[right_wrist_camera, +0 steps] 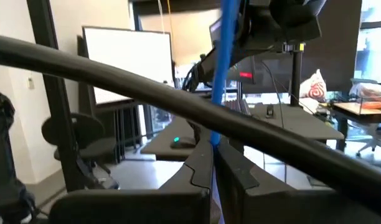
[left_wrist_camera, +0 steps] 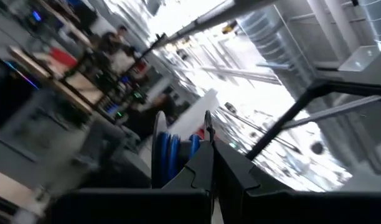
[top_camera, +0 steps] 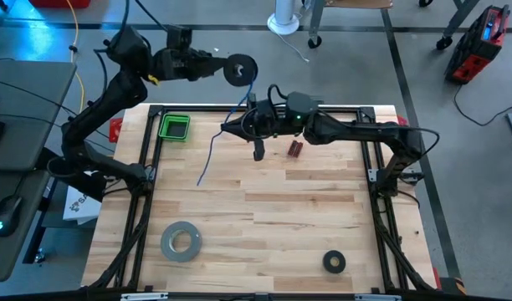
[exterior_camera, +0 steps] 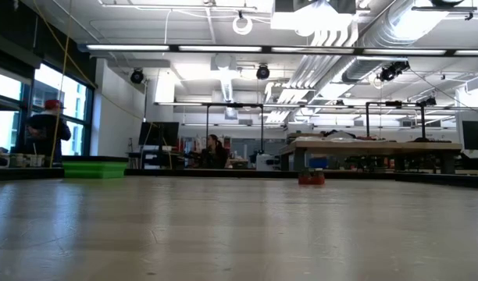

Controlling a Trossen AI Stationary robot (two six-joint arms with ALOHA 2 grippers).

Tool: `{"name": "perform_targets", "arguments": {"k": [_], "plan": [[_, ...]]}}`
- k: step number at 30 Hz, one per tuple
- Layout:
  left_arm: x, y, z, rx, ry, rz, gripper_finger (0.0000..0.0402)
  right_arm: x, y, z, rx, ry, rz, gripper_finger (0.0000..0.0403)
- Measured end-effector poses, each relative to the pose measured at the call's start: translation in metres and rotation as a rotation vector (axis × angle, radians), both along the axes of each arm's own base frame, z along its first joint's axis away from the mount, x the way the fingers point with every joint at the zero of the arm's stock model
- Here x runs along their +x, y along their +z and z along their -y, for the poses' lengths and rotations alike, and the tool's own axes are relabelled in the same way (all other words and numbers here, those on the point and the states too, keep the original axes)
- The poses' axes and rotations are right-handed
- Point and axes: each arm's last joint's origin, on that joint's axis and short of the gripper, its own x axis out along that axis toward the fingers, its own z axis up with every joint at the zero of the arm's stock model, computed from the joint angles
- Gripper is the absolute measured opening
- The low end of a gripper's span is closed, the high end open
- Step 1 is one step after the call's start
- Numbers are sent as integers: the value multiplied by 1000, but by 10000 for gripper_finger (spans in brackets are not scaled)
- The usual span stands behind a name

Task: Coil cords
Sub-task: Coil the blue wire onto the spool

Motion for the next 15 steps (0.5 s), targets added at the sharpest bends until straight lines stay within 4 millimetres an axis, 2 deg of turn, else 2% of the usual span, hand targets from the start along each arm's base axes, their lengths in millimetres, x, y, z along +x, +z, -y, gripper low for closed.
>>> {"name": "perform_targets", "arguments": {"k": [9,15], "plan": [[25,-10,16,-78,-145,-56,0,-1,7,8,8,-15,88,0],[30,-13,14,-65,-135,-62,0,-2,18,4,-36,3,112,0]]}}
